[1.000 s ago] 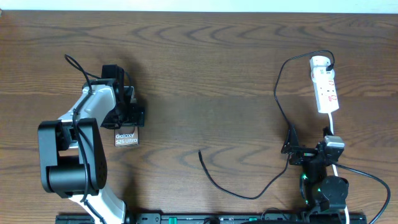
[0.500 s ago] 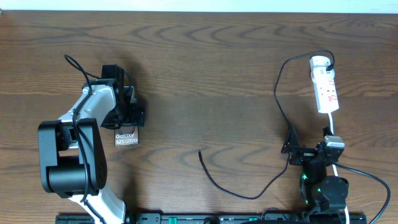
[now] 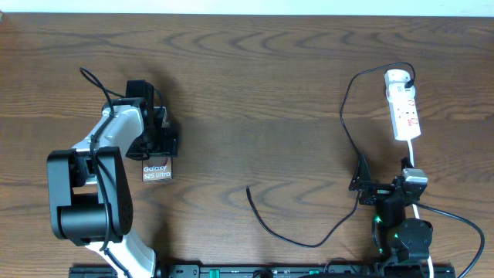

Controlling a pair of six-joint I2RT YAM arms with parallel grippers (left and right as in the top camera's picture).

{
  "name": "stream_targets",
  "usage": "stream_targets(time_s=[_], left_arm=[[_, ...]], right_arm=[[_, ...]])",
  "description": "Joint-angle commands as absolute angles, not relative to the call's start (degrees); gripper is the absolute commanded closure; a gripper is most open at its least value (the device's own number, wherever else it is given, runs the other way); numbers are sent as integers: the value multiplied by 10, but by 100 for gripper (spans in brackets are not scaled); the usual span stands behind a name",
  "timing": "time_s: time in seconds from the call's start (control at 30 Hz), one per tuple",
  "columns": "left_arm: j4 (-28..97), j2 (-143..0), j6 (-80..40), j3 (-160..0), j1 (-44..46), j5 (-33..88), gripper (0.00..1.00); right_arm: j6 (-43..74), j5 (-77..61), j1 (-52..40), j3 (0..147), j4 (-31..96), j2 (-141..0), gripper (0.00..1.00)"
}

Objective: Plug charger to phone and switch on socket
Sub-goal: 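Close the left gripper on the phone's edge and secure the grip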

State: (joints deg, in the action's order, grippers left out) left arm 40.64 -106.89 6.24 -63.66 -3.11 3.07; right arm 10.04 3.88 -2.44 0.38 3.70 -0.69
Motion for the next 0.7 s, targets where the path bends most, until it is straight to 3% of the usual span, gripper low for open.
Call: stream_targets(time_s=[0.0,0.27,0.33,0.47,0.67], left_arm=[[406,-1076,66,-628,-31,28,19],[404,-1076,66,-628,-31,28,20],[402,-1076,66,-628,-31,28,30],[401,-1076,66,-627,-31,28,30],[397,-1076,66,-620,-31,28,44]], right_arm=[[96,39,-26,3,39,-4,1],[96,39,-26,3,39,-4,1],[96,39,-26,3,39,-4,1],[96,39,-26,3,39,-4,1],[96,39,-26,3,39,-4,1]])
